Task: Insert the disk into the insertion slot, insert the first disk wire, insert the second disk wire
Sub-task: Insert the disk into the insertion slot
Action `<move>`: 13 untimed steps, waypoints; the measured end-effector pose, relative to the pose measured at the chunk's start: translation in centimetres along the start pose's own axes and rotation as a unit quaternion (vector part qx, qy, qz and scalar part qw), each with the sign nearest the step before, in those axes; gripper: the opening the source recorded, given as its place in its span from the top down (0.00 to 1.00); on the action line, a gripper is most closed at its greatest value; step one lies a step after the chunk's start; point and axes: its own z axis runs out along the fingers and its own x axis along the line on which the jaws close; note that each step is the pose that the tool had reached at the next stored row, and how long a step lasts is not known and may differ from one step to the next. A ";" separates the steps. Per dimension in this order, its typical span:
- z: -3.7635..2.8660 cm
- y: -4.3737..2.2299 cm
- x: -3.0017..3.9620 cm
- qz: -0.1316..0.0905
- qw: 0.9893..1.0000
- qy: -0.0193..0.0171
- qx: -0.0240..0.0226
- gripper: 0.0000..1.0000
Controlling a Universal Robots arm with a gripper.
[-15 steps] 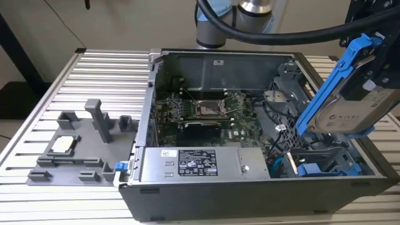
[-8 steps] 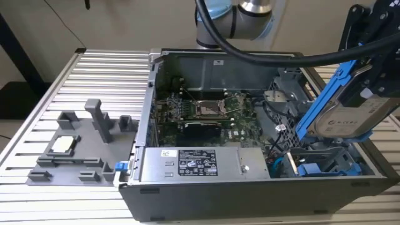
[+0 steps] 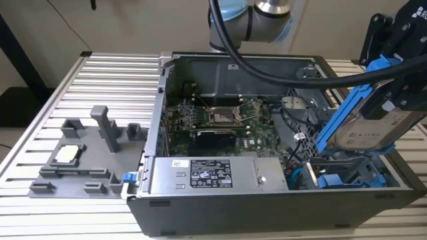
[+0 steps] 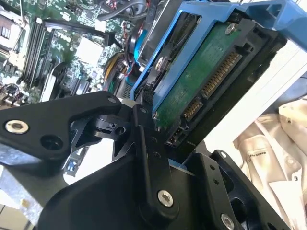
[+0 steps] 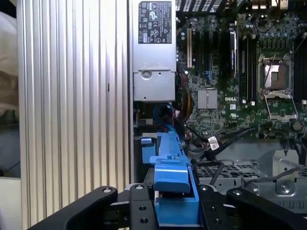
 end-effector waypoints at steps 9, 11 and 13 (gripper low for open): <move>1.11 -0.18 -0.01 -0.003 1.000 0.000 0.000 0.67; 1.41 -0.27 -0.01 -0.004 1.000 0.000 0.000 0.67; 1.67 -0.38 -0.01 -0.005 1.000 0.000 0.000 0.67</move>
